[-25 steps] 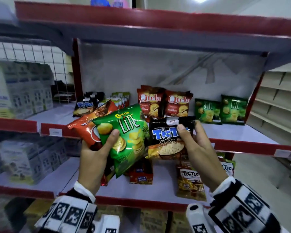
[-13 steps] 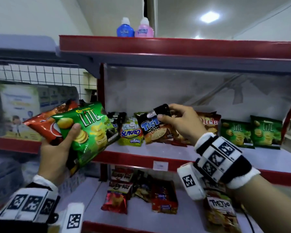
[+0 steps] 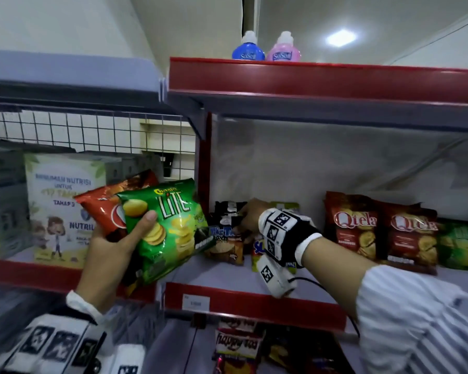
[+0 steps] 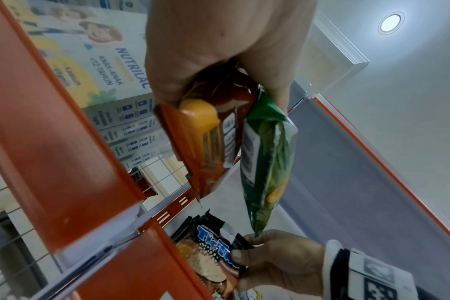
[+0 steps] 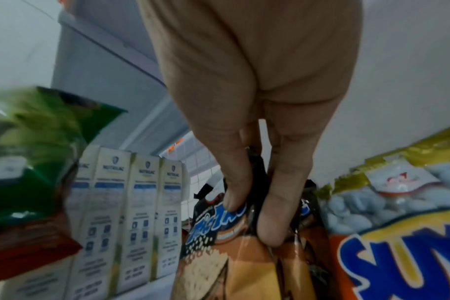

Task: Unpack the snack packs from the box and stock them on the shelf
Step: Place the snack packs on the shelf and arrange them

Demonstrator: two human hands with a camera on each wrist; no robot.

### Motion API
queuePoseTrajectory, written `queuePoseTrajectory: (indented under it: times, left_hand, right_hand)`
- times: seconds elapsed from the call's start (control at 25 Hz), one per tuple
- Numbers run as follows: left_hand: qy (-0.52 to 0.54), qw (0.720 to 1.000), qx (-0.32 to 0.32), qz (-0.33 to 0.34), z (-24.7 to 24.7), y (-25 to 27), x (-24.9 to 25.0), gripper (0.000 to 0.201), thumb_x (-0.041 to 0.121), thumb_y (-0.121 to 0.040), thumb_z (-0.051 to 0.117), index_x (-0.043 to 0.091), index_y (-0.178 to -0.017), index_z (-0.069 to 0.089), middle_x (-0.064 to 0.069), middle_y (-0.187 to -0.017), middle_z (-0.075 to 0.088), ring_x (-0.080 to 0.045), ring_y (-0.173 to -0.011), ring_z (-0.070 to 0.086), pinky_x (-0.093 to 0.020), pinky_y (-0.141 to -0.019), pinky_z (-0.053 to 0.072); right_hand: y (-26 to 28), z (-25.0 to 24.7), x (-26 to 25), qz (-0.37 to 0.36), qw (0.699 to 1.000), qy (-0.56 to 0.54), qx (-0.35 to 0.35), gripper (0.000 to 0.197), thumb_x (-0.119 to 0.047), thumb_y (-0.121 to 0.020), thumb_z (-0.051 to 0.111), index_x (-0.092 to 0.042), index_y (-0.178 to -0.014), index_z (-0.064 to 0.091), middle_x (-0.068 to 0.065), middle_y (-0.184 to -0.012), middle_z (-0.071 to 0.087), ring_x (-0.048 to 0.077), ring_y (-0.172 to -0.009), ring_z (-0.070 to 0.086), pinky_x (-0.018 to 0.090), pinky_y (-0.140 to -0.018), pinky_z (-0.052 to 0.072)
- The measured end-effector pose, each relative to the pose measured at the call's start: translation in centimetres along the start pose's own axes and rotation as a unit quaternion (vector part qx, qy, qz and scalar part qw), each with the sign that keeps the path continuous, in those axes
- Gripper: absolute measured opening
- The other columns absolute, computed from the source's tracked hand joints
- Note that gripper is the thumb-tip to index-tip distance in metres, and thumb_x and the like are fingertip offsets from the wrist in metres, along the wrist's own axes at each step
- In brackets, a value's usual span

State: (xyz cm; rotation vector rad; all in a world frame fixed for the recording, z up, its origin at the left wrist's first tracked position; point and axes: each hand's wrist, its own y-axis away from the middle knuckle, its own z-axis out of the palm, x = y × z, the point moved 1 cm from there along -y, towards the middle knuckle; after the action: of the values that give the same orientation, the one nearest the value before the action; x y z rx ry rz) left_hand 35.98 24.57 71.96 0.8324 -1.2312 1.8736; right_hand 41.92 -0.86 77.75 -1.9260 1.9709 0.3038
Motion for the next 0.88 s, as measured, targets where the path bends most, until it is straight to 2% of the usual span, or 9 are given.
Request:
queuePoseTrajectory:
  times: [0.08,0.24,0.36,0.44,0.52,0.6,0.72,0.8,0.88]
  left_hand:
    - [0.008,1.0,-0.01,-0.015,-0.3,-0.6,-1.0,0.045,0.043,-0.053,0.081,0.028,-0.094,0.072,0.003,-0.098,0.075,-0.016,-0.092,0.071,-0.035,-0.082,0.054]
    - [0.008,0.999,-0.033,-0.033,-0.2,-1.5,-2.5,0.063,0.047,-0.05,0.082,0.023,-0.107,0.068,0.0,-0.101,0.074,-0.02,-0.095,0.071,-0.041,-0.087,0.054]
    - [0.028,0.998,-0.044,-0.038,0.5,-1.9,-3.0,0.068,0.048,-0.05,0.083,0.025,-0.112,0.065,0.003,-0.102,0.074,-0.017,-0.094,0.071,-0.04,-0.086,0.055]
    - [0.043,0.997,-0.051,-0.037,1.4,-1.8,-3.0,0.065,0.048,-0.049,0.083,0.026,-0.108,0.067,0.005,-0.099,0.075,-0.013,-0.09,0.072,-0.037,-0.083,0.055]
    - [0.066,0.994,-0.077,-0.031,3.0,-1.4,-2.8,0.054,0.045,-0.052,0.083,0.029,-0.101,0.071,0.005,-0.099,0.075,-0.013,-0.09,0.072,-0.033,-0.078,0.056]
    - [0.086,0.991,-0.101,-0.027,5.2,-0.7,-2.5,0.043,0.041,-0.054,0.082,0.03,-0.095,0.073,0.006,-0.099,0.075,-0.012,-0.089,0.072,-0.026,-0.068,0.058]
    - [0.109,0.982,-0.153,-0.037,9.2,1.1,-2.4,0.04,0.037,-0.055,0.081,0.028,-0.093,0.073,0.006,-0.099,0.075,-0.014,-0.089,0.072,-0.021,-0.062,0.057]
    - [0.12,0.972,-0.196,-0.054,12.3,2.8,-2.2,0.051,0.041,-0.053,0.082,0.025,-0.1,0.07,0.005,-0.1,0.075,-0.016,-0.091,0.072,-0.022,-0.063,0.058]
    - [0.114,0.96,-0.249,-0.065,15.7,4.7,-1.9,0.073,0.059,-0.041,0.086,0.025,-0.103,0.068,0.007,-0.102,0.074,-0.012,-0.092,0.072,-0.02,-0.067,0.058]
  right_hand:
    - [-1.2,1.2,0.1,0.01,1.0,0.015,0.005,0.049,-0.022,-0.081,0.071,-0.004,-0.125,0.058,0.017,-0.128,0.058,0.032,-0.116,0.057,0.041,-0.098,0.048]
    - [-1.7,1.2,-0.6,0.028,0.997,0.073,-0.03,0.053,-0.026,-0.077,0.077,0.003,-0.119,0.062,0.018,-0.121,0.064,0.029,-0.108,0.063,0.041,-0.09,0.054]
    - [-0.9,-0.1,-0.8,0.023,0.996,0.084,-0.009,0.047,-0.029,-0.078,0.076,-0.002,-0.115,0.064,0.012,-0.116,0.066,0.027,-0.104,0.064,0.035,-0.088,0.053]
    - [0.2,-1.6,-0.9,-0.003,0.997,-0.027,0.074,0.033,-0.028,-0.083,0.071,-0.01,-0.11,0.066,0.008,-0.113,0.067,0.024,-0.102,0.064,0.03,-0.087,0.052]
    - [2.2,-3.2,-0.9,-0.06,0.971,-0.185,0.136,0.029,-0.035,-0.087,0.065,-0.018,-0.11,0.063,0.005,-0.113,0.067,0.021,-0.104,0.063,0.029,-0.089,0.05]
    - [4.6,-4.2,-0.2,-0.112,0.95,-0.278,0.092,0.051,-0.047,-0.083,0.065,-0.028,-0.128,0.05,0.004,-0.116,0.064,0.017,-0.107,0.062,0.027,-0.089,0.051]
    - [8.1,-5.0,2.2,-0.144,0.955,-0.257,0.014,0.088,-0.048,-0.073,0.075,-0.041,-0.144,0.024,-0.006,-0.117,0.059,0.002,-0.104,0.058,0.012,-0.081,0.051]
    - [10.2,-5.8,5.1,-0.136,0.961,-0.236,0.034,0.096,-0.041,-0.071,0.079,-0.039,-0.146,0.019,-0.002,-0.125,0.054,-0.002,-0.104,0.053,0.014,-0.086,0.05]
    - [12.3,-7.1,8.5,-0.118,0.96,-0.245,0.065,0.098,-0.036,-0.071,0.081,-0.036,-0.148,0.019,0.001,-0.13,0.05,-0.004,-0.104,0.051,0.012,-0.085,0.048]
